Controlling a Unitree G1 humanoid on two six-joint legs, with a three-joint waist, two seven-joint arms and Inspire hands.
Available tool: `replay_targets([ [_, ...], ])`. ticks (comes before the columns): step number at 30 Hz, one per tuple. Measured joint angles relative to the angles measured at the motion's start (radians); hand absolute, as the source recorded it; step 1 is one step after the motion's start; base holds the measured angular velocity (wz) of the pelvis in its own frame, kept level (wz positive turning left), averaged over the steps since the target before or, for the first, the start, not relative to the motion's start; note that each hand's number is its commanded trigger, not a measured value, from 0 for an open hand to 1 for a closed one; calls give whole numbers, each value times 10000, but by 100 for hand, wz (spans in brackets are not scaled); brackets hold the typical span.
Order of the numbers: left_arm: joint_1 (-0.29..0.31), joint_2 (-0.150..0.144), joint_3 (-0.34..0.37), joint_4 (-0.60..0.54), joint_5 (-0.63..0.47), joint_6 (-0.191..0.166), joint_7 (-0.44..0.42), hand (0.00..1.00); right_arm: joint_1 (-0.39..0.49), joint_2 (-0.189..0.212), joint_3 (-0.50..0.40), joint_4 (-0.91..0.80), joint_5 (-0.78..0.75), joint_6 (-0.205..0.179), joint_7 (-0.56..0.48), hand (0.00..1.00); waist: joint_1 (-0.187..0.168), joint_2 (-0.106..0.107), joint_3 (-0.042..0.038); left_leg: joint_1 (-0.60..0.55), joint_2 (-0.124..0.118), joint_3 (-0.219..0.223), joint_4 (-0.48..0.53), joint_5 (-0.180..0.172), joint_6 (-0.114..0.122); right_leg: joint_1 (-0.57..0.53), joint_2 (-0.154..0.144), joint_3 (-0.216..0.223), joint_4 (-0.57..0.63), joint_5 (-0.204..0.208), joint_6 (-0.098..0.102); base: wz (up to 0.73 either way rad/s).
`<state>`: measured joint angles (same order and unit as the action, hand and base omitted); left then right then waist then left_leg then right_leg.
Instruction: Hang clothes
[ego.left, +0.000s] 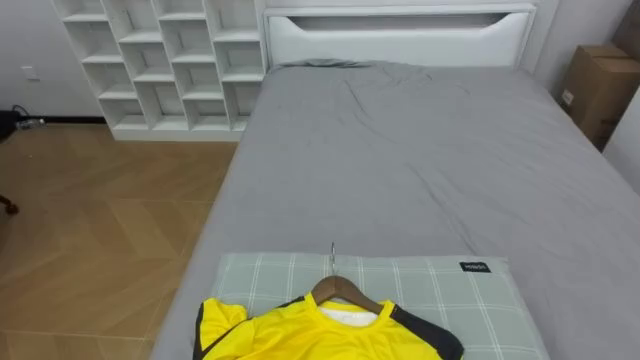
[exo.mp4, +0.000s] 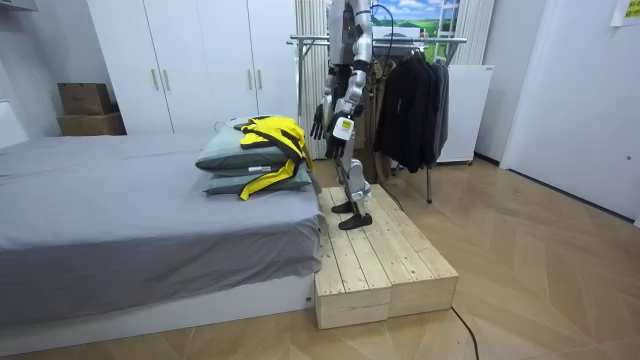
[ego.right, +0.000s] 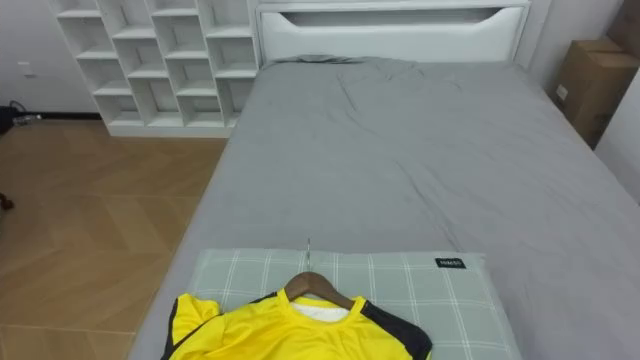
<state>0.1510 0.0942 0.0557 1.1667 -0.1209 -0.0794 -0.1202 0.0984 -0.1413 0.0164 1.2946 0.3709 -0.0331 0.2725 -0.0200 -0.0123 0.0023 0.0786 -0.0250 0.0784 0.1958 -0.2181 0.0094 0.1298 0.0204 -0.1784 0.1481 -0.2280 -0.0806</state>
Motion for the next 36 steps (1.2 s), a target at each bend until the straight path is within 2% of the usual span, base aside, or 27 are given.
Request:
replay_targets([
  [16, -17, 40, 202, 6, 47, -18, 98, 0, 8, 51, 4, 33, 190, 107, 97, 0, 3, -146, 40, 20, -20, 8, 14, -1, 1, 76, -8, -15, -91, 0, 2, 0],
  [28, 24, 34, 291, 55, -34, -17, 452, 0, 10, 79, -3, 33, 94, 109, -12, 0, 8, -197, 18, 56, -16, -27, 16, -22, 36, 130, -4, -114, -117, 0, 1, 1],
  [31, 126, 33, 425, -43, 16, -15, 749, 0, 4, 79, 8, 32, 93, 130, -110, 0, 28, -189, 22, 62, -15, -56, 13, -43, 69, 144, -4, -168, -106, 0, 2, 6],
  [33, 202, 38, 622, -71, 58, -15, 1124, 0, -3, 79, 35, 33, 143, 130, -144, 0, 59, -160, 54, 91, -13, -56, 7, -48, 78, 170, -5, -182, -106, 0, 2, 0],
  [36, 314, 66, 876, -107, 302, -15, 1991, 0, 27, 82, 99, 112, 174, 123, -231, 0, 148, -167, 98, 143, -17, -59, 21, -74, 109, 255, -4, -186, -143, -2, 4, 0],
])
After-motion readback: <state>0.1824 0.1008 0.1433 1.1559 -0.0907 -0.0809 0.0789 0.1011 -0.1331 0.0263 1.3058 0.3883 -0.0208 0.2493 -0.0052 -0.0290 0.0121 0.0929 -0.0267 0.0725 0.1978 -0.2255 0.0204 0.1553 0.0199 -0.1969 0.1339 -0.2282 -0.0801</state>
